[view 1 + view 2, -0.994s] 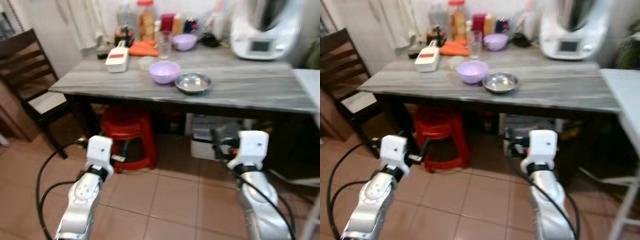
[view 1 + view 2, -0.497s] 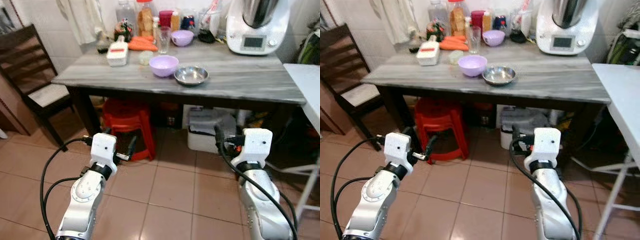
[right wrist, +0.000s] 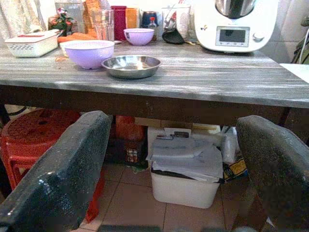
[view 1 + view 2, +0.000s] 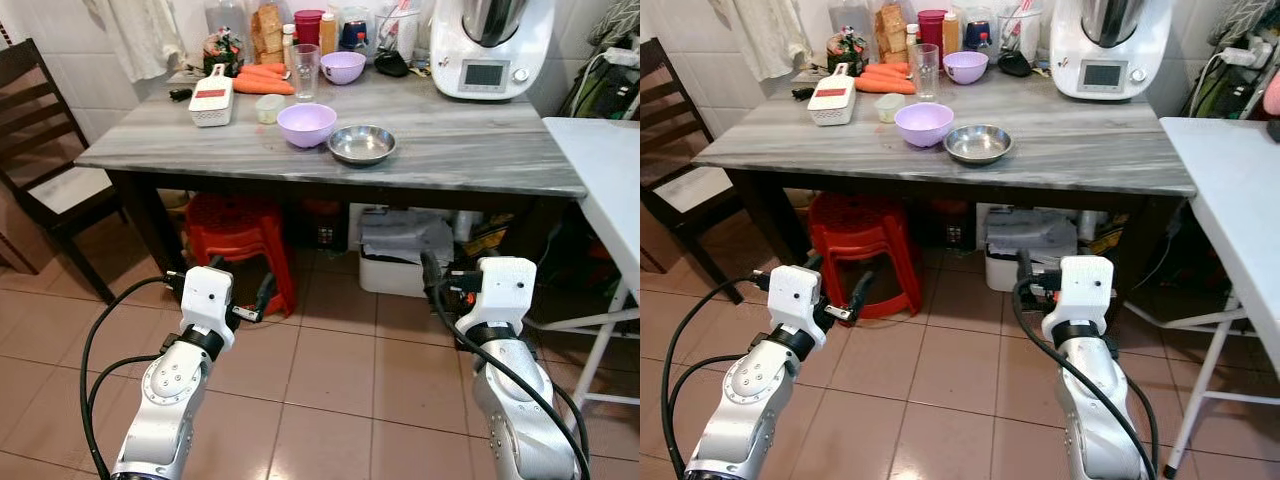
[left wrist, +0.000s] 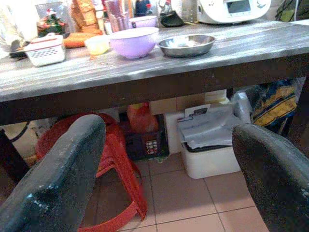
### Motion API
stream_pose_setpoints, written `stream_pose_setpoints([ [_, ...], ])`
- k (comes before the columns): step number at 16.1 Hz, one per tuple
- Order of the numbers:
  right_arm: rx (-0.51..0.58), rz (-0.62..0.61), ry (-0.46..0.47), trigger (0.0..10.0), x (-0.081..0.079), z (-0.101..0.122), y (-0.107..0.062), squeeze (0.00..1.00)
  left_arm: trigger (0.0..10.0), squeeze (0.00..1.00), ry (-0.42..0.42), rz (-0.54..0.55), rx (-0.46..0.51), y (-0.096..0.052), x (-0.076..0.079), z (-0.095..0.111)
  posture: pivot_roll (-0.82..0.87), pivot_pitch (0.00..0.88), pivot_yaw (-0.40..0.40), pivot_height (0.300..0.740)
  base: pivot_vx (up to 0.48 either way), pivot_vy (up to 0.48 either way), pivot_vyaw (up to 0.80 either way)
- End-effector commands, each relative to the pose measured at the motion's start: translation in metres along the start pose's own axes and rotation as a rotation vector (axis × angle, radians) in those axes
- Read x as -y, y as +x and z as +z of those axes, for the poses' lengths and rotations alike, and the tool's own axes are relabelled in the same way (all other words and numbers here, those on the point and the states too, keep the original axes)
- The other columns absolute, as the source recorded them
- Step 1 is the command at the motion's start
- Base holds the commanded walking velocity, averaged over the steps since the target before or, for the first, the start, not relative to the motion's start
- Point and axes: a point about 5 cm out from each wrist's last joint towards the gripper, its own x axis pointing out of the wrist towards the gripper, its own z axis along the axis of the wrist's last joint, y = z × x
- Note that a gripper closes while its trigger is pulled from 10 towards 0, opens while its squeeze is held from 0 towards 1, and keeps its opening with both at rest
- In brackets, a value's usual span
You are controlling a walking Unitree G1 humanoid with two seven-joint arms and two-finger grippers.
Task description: Setting the table
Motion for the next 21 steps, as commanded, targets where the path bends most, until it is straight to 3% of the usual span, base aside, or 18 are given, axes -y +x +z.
stream_pose_setpoints([
  [1,0.003,-0.004,0.005,10.0,0.0010,0.0020,0.0009,0.00,10.0,0.00,-0.001,-0.008,0.010,0.0000,-0.0004,0.0030,-0.02,0.000,0.049,0.740,0.000,-0.289,0.00],
  [21,-0.005,0.001,0.017,10.0,-0.0008,0.0007,0.0026,0.00,10.0,0.00,0.000,-0.025,0.007,-0.0009,0.0009,0.0020,-0.02,0.000,0.049,0.740,0.000,-0.323,0.00],
])
